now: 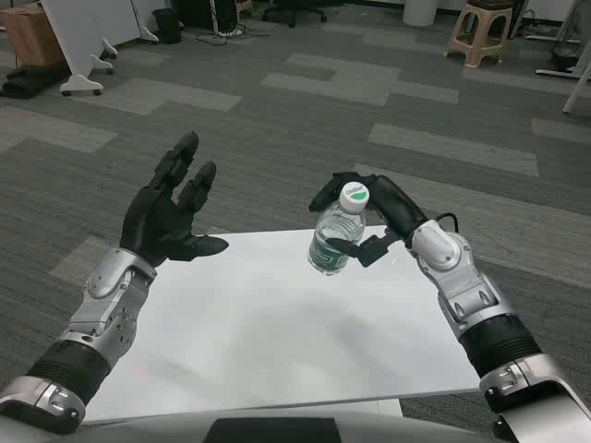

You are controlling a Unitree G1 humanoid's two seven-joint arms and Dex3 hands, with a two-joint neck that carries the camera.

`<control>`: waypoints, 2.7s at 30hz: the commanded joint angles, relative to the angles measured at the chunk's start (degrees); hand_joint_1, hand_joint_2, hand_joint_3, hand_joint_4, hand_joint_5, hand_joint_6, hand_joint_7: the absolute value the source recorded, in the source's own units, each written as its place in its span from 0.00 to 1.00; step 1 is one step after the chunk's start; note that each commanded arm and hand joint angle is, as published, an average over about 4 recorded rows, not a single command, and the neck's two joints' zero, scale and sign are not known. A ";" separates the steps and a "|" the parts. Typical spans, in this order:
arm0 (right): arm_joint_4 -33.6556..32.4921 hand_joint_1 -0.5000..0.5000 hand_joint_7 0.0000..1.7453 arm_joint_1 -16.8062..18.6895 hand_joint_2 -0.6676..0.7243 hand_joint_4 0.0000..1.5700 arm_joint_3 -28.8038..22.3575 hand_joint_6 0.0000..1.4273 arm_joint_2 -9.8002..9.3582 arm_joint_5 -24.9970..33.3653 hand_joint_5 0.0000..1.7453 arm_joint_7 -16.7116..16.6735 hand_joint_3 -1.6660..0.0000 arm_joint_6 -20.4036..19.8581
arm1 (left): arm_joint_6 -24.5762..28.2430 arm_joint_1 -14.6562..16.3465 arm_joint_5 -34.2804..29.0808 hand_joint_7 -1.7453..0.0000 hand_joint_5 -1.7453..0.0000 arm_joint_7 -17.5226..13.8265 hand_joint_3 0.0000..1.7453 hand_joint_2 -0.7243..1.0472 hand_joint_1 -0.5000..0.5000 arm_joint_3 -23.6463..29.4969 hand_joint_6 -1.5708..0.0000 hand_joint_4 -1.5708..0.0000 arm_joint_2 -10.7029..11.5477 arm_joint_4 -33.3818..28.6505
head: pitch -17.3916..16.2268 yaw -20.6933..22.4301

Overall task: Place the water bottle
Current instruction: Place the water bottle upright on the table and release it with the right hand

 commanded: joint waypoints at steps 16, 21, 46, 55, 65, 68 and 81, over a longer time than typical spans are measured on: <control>-0.73 0.04 0.52 -0.53 0.14 0.93 -0.87 0.92 -0.51 0.75 0.89 1.46 0.24 0.53 | -0.24 -0.99 -0.27 1.00 1.00 0.21 0.05 0.60 0.00 0.79 1.00 1.00 0.40 0.62 | 0.17 0.15; -0.40 0.04 0.52 -0.66 0.14 0.93 -0.96 0.92 -0.42 0.75 0.89 1.46 0.24 0.53 | -0.24 -1.25 -0.27 1.00 1.00 0.21 0.05 0.60 0.00 0.79 1.00 1.00 0.40 0.97 | -0.05 0.05; 5.88 0.04 0.52 -2.20 0.14 0.95 -2.05 0.92 0.20 0.62 0.89 1.46 0.24 0.27 | -0.24 -1.96 -0.45 1.00 1.00 0.21 0.05 0.60 0.00 1.01 1.00 1.00 0.40 2.20 | -0.33 0.49; 17.48 0.04 0.60 -2.26 0.14 0.96 -4.91 0.92 1.16 -1.09 0.89 -1.97 0.19 -5.84 | -0.24 -1.96 -0.45 1.00 1.00 0.21 0.05 0.60 0.00 0.97 1.00 1.00 0.31 2.16 | 0.29 0.33; 35.28 0.04 0.67 -2.94 0.15 1.00 -7.46 0.92 2.44 -3.73 0.92 -9.44 0.19 -20.39 | -0.24 -1.96 -0.40 1.00 1.00 0.21 0.05 0.60 0.00 0.83 1.00 1.00 0.27 2.11 | 0.46 -0.14; 38.60 0.04 0.68 -3.08 0.15 1.00 -8.07 0.92 2.62 -5.57 0.93 -12.73 0.19 -22.52 | -0.24 -1.96 -0.36 1.00 1.00 0.21 0.05 0.60 0.00 0.77 1.00 1.00 0.27 2.11 | 0.59 -0.51; 45.17 0.04 0.72 -3.10 0.14 1.00 -8.07 0.92 3.08 -15.48 0.94 -20.62 0.19 -24.08 | -0.24 -1.87 -0.18 1.00 1.00 0.21 0.05 0.60 0.00 0.61 1.00 1.00 0.22 1.89 | 0.65 -0.79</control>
